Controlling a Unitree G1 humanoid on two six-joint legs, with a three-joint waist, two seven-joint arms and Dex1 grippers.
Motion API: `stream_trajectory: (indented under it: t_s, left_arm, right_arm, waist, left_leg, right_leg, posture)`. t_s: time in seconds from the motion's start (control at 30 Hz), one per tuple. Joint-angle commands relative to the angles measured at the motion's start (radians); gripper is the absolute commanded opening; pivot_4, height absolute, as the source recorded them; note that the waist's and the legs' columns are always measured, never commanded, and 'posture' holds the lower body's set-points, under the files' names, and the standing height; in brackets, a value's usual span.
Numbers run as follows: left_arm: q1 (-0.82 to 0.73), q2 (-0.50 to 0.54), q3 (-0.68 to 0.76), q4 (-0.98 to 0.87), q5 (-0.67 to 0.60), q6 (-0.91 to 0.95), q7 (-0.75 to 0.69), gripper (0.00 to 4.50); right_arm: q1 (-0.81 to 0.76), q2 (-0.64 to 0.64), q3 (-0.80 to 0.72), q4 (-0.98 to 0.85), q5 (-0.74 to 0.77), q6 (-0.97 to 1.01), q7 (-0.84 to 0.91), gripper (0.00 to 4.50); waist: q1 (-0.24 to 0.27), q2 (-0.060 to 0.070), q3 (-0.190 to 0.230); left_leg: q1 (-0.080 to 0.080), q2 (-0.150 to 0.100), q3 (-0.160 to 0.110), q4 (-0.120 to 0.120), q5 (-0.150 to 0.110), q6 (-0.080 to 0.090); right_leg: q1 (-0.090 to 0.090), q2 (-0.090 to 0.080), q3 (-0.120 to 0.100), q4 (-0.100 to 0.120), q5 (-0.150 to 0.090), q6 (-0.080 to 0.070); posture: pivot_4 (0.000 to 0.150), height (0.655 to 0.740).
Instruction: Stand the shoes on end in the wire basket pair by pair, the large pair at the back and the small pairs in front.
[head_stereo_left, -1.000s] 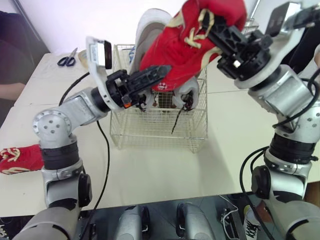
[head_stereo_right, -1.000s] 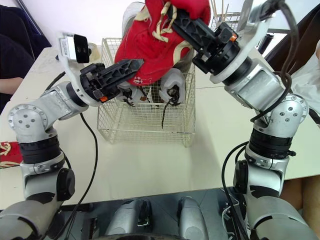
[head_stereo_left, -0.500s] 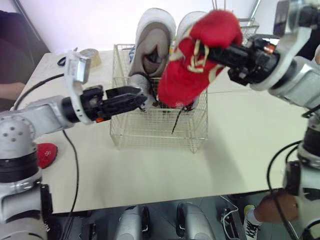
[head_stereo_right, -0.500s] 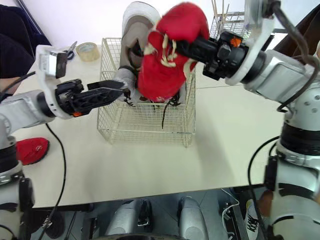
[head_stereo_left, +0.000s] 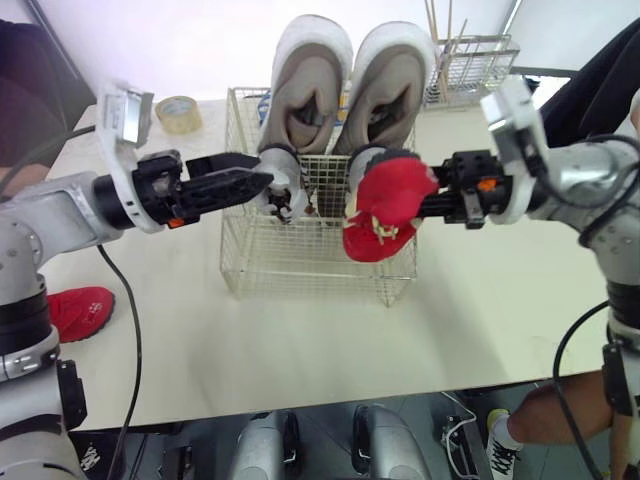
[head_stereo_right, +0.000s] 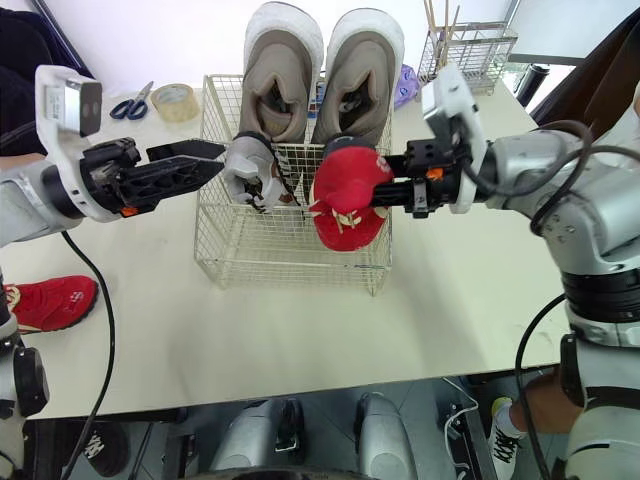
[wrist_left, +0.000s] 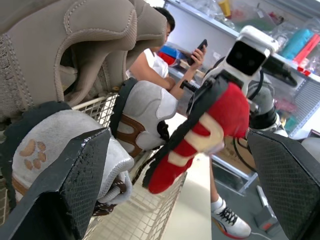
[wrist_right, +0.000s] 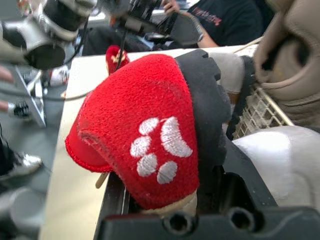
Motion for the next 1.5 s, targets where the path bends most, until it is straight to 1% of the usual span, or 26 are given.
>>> stream_trajectory:
  t_s: [0.03, 0.2, 0.4, 0.53, 0.6, 0.63, 0.7, 0.73, 0.8, 1.13, 1.33, 1.43, 1.5]
  left_arm:
    - [-0.017, 0.003, 0.033, -0.031, -0.024, -0.016, 0.011, 4.48]
    - [-0.017, 0.002, 0.034, -0.031, -0.022, -0.020, 0.012, 4.48]
    - [-0.017, -0.007, 0.033, -0.035, -0.022, -0.025, 0.018, 4.48]
    - [-0.011, -0.011, 0.034, -0.041, -0.028, -0.027, 0.023, 4.48]
    - [-0.006, -0.013, 0.034, -0.046, -0.032, -0.029, 0.025, 4.50]
    - [-0.004, -0.013, 0.034, -0.048, -0.034, -0.029, 0.026, 4.50]
    - [0.001, -0.013, 0.035, -0.050, -0.035, -0.031, 0.027, 4.50]
    - [0.004, -0.013, 0.036, -0.051, -0.035, -0.032, 0.027, 4.50]
    - [0.008, -0.013, 0.037, -0.052, -0.033, -0.035, 0.025, 4.50]
    - [0.039, -0.007, 0.036, -0.053, -0.011, -0.051, 0.004, 4.50]
    - [0.081, 0.036, 0.066, -0.053, 0.017, -0.060, -0.003, 4.50]
    - [0.109, 0.074, 0.091, -0.053, 0.044, -0.062, -0.017, 4.50]
    - [0.132, 0.112, 0.105, -0.053, 0.071, -0.064, -0.037, 4.50]
  right_arm:
    - [0.007, 0.000, 0.007, -0.013, -0.070, -0.062, 0.057, 0.72]
    - [0.044, -0.002, 0.053, 0.007, -0.152, -0.100, 0.132, 0.72]
    - [0.082, 0.061, 0.102, 0.085, -0.261, -0.193, 0.163, 0.72]
    - [0.087, 0.078, 0.125, 0.133, -0.316, -0.219, 0.181, 0.72]
    - [0.086, 0.077, 0.133, 0.146, -0.340, -0.231, 0.188, 1.70]
    - [0.085, 0.074, 0.133, 0.145, -0.341, -0.224, 0.193, 2.02]
    - [0.082, 0.062, 0.124, 0.127, -0.333, -0.198, 0.201, 2.99]
    - [0.079, 0.059, 0.116, 0.120, -0.334, -0.193, 0.197, 3.56]
    - [0.069, 0.044, 0.102, 0.105, -0.331, -0.172, 0.202, 4.47]
    - [-0.001, -0.106, 0.016, 0.026, -0.265, -0.026, 0.273, 4.47]
    - [0.005, -0.199, -0.071, 0.017, -0.238, 0.009, 0.292, 4.47]
    - [-0.043, -0.197, -0.137, 0.037, -0.160, 0.071, 0.282, 4.47]
    - [-0.106, -0.164, -0.182, 0.042, -0.062, 0.142, 0.265, 4.47]
  waist:
    - [0.000, 0.000, 0.000]
    - [-0.001, 0.000, 0.000]
    - [-0.001, 0.000, 0.000]
    - [-0.002, -0.001, 0.000]
    - [-0.002, -0.001, 0.000]
    - [-0.002, -0.001, 0.000]
    - [-0.002, -0.001, 0.000]
    - [-0.002, -0.001, 0.000]
    - [-0.003, -0.001, 0.000]
    - [0.000, -0.001, 0.000]
    - [-0.001, -0.001, 0.000]
    - [-0.002, 0.000, 0.000]
    - [-0.006, 0.000, 0.000]
  left_leg:
    - [0.000, 0.000, 0.000, 0.000, 0.000, 0.000]
    - [0.000, 0.000, 0.000, 0.000, 0.000, 0.000]
    - [0.000, 0.000, 0.000, 0.000, 0.000, 0.000]
    - [0.002, 0.000, 0.000, 0.000, 0.000, -0.001]
    - [0.002, 0.000, 0.000, 0.000, 0.000, -0.001]
    - [0.002, 0.000, 0.000, 0.000, 0.001, -0.001]
    - [0.003, 0.000, -0.001, 0.000, 0.001, -0.001]
    - [0.003, 0.000, -0.001, 0.000, 0.001, -0.001]
    - [0.003, 0.000, -0.001, 0.000, 0.001, -0.001]
    - [0.002, 0.000, -0.001, 0.000, 0.001, -0.001]
    - [0.002, 0.000, -0.001, 0.000, 0.001, -0.001]
    - [0.002, 0.000, -0.001, 0.000, 0.001, -0.001]
    - [0.001, 0.000, 0.000, -0.001, 0.000, -0.002]
  right_leg:
    - [0.000, 0.000, 0.000, 0.000, 0.000, 0.000]
    - [0.000, 0.000, 0.000, -0.001, 0.000, 0.000]
    - [0.000, 0.000, 0.000, 0.000, 0.000, 0.000]
    - [0.002, 0.000, 0.000, -0.001, 0.000, 0.000]
    - [0.002, 0.000, 0.000, -0.001, 0.000, 0.000]
    - [0.003, 0.000, 0.000, -0.001, 0.000, 0.000]
    - [0.003, 0.000, 0.000, -0.001, 0.000, 0.000]
    - [0.003, 0.000, 0.000, -0.001, 0.000, 0.000]
    - [0.003, 0.000, 0.000, -0.001, 0.000, 0.000]
    - [0.003, 0.000, -0.001, -0.001, 0.000, -0.001]
    - [0.002, 0.000, -0.001, -0.001, 0.000, -0.001]
    - [0.002, 0.000, -0.001, -0.001, 0.000, -0.001]
    - [0.000, -0.001, -0.001, -0.001, -0.001, -0.002]
  posture:
    - [0.150, 0.7400]
    - [0.150, 0.7400]
    - [0.150, 0.7400]
    - [0.150, 0.7400]
    - [0.150, 0.7400]
    - [0.150, 0.7400]
    - [0.150, 0.7400]
    - [0.150, 0.7400]
    - [0.150, 0.7400]
    - [0.150, 0.7400]
    - [0.150, 0.7400]
    - [0.150, 0.7400]
    - [0.150, 0.7400]
